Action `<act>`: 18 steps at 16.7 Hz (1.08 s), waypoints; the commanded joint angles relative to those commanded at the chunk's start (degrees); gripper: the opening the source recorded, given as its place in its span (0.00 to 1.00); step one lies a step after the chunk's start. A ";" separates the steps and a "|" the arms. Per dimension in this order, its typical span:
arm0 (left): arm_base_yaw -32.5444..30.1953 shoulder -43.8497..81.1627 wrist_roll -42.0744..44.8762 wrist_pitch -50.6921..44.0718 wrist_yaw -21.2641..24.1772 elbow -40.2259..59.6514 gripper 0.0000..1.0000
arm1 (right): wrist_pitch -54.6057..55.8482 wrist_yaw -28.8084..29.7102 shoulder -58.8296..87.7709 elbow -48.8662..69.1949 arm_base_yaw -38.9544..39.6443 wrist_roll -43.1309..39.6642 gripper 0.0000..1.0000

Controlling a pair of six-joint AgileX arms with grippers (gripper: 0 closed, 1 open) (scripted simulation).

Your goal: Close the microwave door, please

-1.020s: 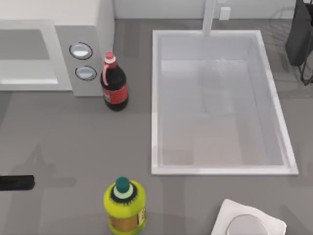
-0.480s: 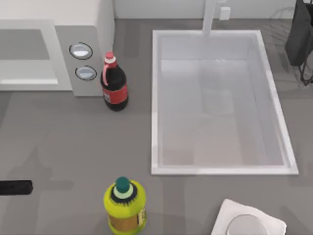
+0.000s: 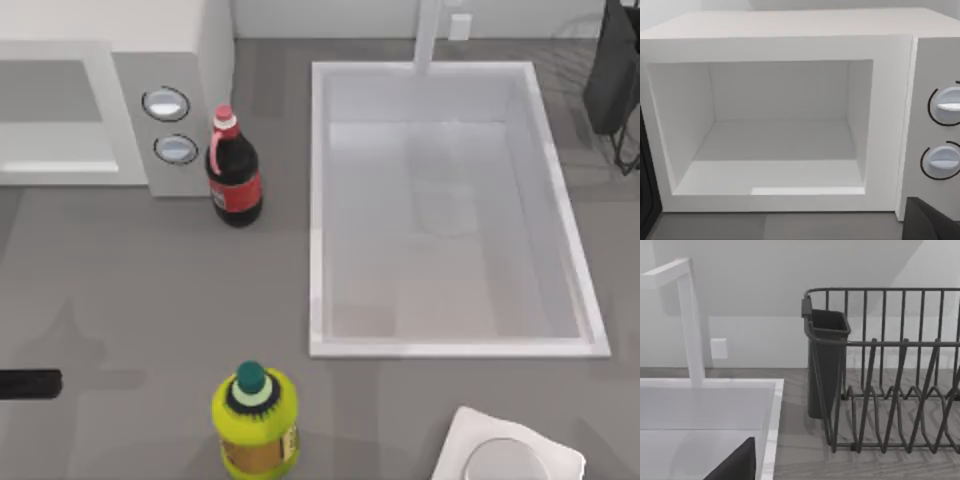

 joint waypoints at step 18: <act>64.94 89.62 42.52 -30.85 47.06 74.27 0.00 | 0.00 0.00 0.00 0.00 0.00 0.00 1.00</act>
